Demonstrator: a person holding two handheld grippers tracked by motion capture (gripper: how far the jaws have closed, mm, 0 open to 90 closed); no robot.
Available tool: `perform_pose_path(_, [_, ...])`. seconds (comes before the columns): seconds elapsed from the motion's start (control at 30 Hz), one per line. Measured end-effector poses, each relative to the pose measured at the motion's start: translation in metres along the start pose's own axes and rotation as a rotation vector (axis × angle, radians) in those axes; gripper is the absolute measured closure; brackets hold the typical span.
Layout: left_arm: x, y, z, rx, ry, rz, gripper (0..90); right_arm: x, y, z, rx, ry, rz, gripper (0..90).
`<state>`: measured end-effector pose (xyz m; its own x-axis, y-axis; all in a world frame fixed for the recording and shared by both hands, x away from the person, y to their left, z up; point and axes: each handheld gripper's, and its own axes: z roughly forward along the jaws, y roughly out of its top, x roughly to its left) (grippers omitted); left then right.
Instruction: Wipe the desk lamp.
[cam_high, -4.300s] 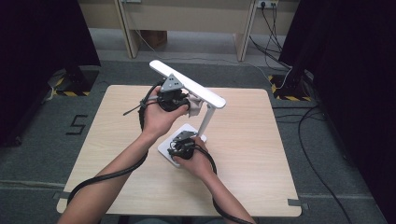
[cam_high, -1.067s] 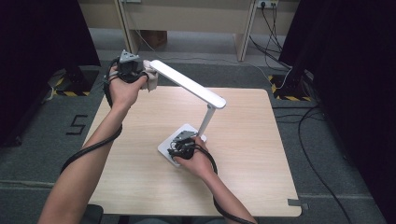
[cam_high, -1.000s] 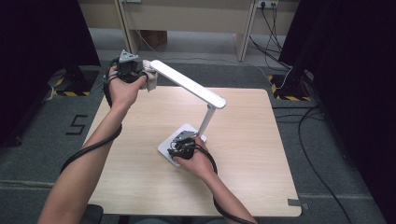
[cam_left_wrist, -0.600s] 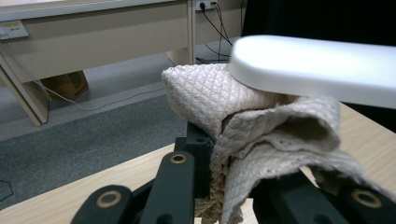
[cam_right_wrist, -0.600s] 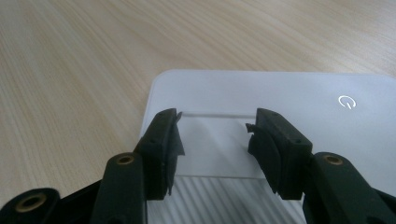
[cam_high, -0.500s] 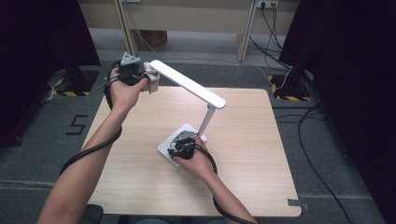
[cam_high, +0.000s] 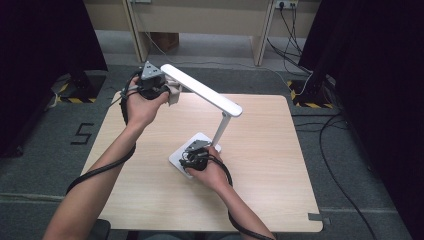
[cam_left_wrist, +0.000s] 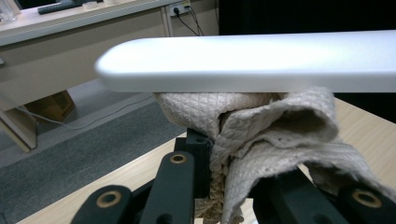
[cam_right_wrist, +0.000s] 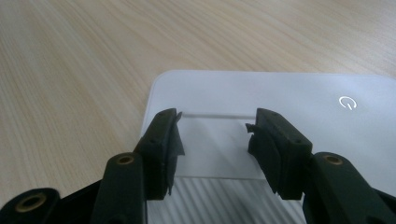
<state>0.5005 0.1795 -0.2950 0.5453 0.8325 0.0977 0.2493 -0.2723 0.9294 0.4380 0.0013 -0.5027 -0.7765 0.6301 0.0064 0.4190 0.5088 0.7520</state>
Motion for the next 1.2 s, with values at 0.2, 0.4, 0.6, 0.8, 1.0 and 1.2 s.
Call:
perform_pose_path(0.2, [-0.014, 0.0, -0.002, -0.005, -0.04, 0.015, 80.6, 0.0, 0.0, 0.0, -0.001, 0.002, -0.001, 50.5])
perform_pose_path(0.4, [-0.03, 0.0, -0.002, -0.005, -0.096, 0.004, 80.6, 0.0, 0.0, 0.0, 0.005, 0.005, -0.001, 50.6])
perform_pose_path(0.6, [-0.048, 0.001, -0.002, -0.012, -0.14, 0.027, 80.6, 0.0, 0.0, 0.0, 0.002, 0.005, -0.004, 50.6])
perform_pose_path(0.8, [-0.065, 0.002, -0.002, -0.018, -0.187, 0.052, 80.5, 0.0, 0.0, 0.0, -0.001, 0.005, -0.002, 50.5])
perform_pose_path(1.0, [-0.08, 0.003, -0.002, -0.025, -0.251, 0.074, 80.3, 0.0, 0.0, 0.001, -0.005, 0.005, -0.001, 50.6])
perform_pose_path(1.2, [-0.09, 0.003, 0.001, -0.038, -0.292, 0.082, 80.1, 0.001, 0.0, 0.002, -0.012, 0.005, -0.002, 50.5])
